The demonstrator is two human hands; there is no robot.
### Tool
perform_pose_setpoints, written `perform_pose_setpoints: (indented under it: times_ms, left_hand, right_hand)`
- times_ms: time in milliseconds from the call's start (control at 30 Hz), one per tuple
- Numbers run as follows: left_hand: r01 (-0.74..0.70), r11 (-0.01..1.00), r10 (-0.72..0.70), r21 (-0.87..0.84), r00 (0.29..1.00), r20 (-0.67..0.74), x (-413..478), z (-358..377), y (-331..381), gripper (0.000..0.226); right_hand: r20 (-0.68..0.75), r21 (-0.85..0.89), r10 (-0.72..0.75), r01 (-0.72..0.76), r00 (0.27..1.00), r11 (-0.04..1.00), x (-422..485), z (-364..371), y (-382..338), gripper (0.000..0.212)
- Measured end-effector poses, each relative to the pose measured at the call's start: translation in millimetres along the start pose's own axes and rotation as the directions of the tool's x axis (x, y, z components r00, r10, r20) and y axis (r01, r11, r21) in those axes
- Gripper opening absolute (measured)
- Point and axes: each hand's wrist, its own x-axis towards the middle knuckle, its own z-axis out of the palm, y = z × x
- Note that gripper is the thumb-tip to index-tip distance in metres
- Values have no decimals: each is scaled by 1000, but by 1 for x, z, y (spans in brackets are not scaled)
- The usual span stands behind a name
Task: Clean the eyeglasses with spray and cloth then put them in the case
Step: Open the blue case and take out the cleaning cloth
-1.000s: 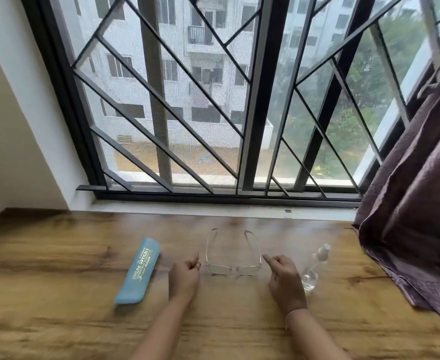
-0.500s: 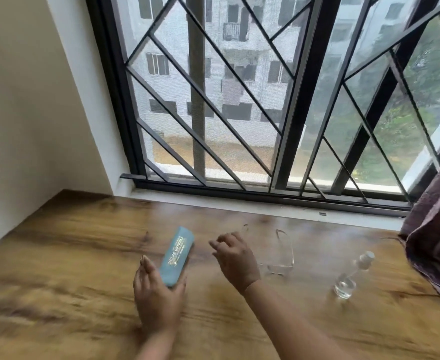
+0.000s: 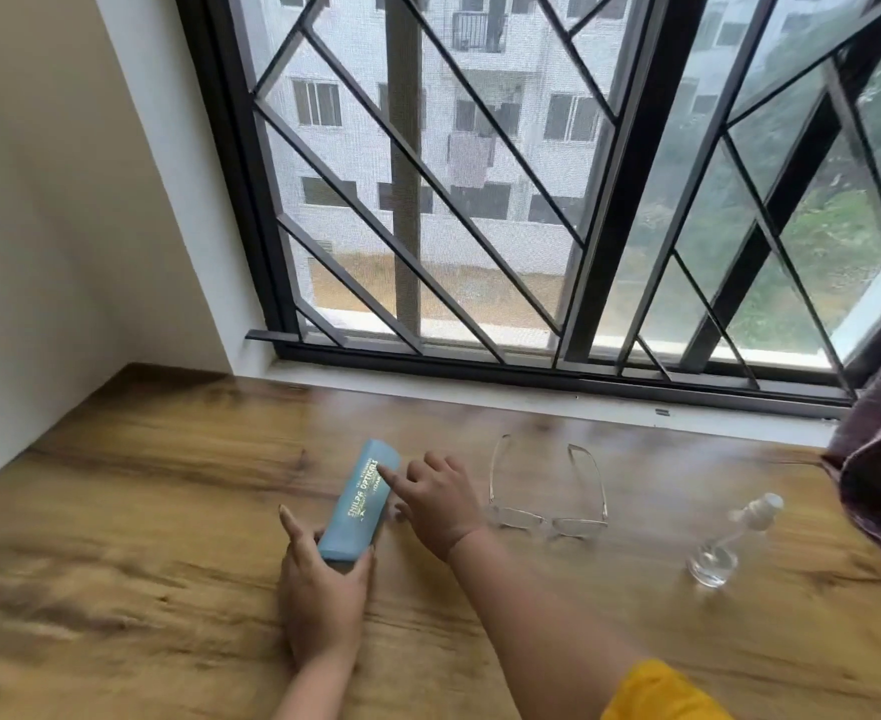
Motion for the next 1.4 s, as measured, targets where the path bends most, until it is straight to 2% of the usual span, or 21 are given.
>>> perform_pose_setpoints:
  times_ms: [67,167,233,433,533,633,767,867,1067,1167,1267,1333,1367,1400]
  left_hand:
    - [8,1000,-8,6,1000,-4,-1,0,1,112]
    - [21,1000,-21,23,1000,-8,-2,1,2,111]
    - [34,999,-34,30,999,-6,-1,0,3,110]
    - [80,996,-80,29,997,11,0,-1,4,106]
    - [70,997,-70,22,997,11,0,-2,4,111]
    - [66,997,-66,32,998,2,-1,-3,5,114]
    - [63,997,-63,34,998,-20,-2,-4,6,115]
    - [42,998,-40,35,997,-61,-2,-1,5,115]
    - [-189,972,212,140,963,-169,-3,8,-8,78]
    - [-199,974,216,109,962,-168,-3,8,-8,74]
    - [-180,982,187,55,969,-162,-3,7,-4,71]
    - [-159,986,164,45,975,-148,-3,6,-3,70]
    - [-153,987,158,45,978,-135,-3,7,-4,69]
    - [-152,987,157,48,980,-124,-2,7,-5,69]
  right_hand:
    - [45,-18,-16,17,999,1000,5,-2,-2,68]
    - [60,-81,-71,76,996,994,11,-6,-5,59]
    - [92,-35,-134,137,987,990,16,-6,-5,56]
    - [111,-133,-271,284,956,949,27,-1,1,63]
    - [117,-163,-359,374,926,913,34,-8,3,49]
    - [182,-200,-452,483,873,853,44,-21,0,35]
    - [249,-170,-512,557,822,813,60,-36,1,29]
    - [337,-159,-497,569,799,807,75,-47,-3,29]
    - [484,-112,-469,584,739,804,103,-66,-7,45]
    - [523,-63,-400,503,753,862,114,-61,-13,45]
    - [499,27,-325,361,803,932,118,-60,-13,40]
    - [491,40,-313,338,813,940,115,-60,-13,37]
    - [466,-12,-354,405,811,914,114,-60,-12,35]
    - [443,-7,-355,399,823,917,111,-60,-11,32]
